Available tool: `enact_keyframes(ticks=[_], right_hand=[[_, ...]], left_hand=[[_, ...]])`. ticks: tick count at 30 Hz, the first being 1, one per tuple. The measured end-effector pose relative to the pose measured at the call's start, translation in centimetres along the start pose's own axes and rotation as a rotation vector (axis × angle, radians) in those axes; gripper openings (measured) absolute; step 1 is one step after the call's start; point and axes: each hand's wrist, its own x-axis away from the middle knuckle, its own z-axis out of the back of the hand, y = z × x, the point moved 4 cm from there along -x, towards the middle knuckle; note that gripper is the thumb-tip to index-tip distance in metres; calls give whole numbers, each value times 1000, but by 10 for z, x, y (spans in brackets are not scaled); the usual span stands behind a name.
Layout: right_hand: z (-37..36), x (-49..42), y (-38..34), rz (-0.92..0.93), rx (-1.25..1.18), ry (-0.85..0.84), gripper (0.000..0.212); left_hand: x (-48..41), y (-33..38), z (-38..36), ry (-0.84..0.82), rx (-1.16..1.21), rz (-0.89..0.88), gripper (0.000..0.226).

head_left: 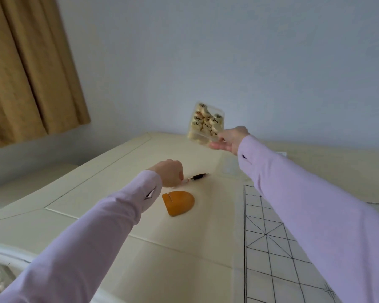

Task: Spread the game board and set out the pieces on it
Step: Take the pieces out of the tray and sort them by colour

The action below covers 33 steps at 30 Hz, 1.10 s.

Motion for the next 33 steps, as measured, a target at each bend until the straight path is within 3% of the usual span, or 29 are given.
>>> enact_keyframes(ticks=[5,13,16,19,21,23,28,33], right_hand=[[35,6,0,46,-39,34,16],[72,11,12,10,-67,88,28],[81,15,16,-4,-59,103,23],[82,16,20,-18,-53,124,18],[79,20,22,-26,-46,132,15],[76,25,23,-29,-58,131,12],[72,34,26,-41,-94,126,20],[73,40,29,-42,-100,82,11]], left_hand=[[-7,18,19,33,251,80,45],[-43,68,9,138,612,97,29],[-27,69,18,81,421,72,31],[2,53,24,-218,42,84,72],[15,36,19,-426,-5,140,95],[22,28,11,-501,-65,146,101],[16,25,7,-353,95,106,88],[-6,39,7,130,95,37,59]])
